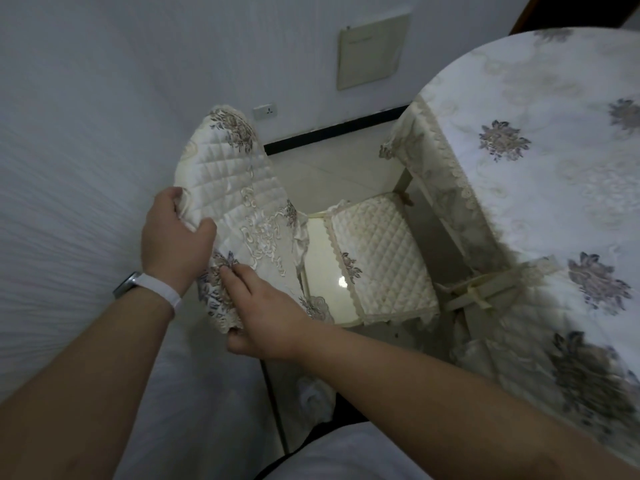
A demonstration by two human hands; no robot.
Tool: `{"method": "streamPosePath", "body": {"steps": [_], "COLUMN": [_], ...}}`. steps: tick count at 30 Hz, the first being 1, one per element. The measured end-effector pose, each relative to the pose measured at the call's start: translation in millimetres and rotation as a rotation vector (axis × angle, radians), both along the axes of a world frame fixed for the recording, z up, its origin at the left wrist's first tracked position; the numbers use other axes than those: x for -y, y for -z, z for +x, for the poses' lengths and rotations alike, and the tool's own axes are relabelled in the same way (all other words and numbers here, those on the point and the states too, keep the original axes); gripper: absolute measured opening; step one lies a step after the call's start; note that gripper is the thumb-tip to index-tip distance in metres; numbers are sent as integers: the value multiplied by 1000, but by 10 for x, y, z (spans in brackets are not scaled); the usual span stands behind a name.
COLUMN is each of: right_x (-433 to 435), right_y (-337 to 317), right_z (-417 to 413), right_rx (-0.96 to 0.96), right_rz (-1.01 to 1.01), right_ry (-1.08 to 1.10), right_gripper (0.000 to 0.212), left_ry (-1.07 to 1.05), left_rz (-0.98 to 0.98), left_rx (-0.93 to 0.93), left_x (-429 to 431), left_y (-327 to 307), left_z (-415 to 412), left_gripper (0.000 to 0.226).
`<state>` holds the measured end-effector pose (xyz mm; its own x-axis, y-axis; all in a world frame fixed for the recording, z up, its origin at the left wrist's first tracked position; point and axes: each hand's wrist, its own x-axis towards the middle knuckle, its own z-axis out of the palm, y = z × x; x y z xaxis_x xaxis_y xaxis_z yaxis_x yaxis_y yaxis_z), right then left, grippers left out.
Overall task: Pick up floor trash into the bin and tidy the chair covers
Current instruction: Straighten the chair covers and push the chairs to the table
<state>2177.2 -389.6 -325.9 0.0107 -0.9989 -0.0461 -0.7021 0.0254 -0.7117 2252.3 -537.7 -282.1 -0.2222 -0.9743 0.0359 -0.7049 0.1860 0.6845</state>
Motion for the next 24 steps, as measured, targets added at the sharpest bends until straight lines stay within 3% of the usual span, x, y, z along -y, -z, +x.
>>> {"method": "streamPosePath", "body": {"steps": [19, 24], "right_x": [-324, -447], "right_y": [26, -10], "right_z": [-202, -245], "right_rx": [-61, -152], "right_rz": [-24, -27], "right_ry": [-4, 20], "right_gripper": [103, 89], "left_ry": [2, 32], "left_rz": [-27, -65], "left_rx": [-15, 86], "left_x": [-275, -318], "left_y": [41, 54], "left_z": [-157, -151], "left_gripper": [58, 62]}}
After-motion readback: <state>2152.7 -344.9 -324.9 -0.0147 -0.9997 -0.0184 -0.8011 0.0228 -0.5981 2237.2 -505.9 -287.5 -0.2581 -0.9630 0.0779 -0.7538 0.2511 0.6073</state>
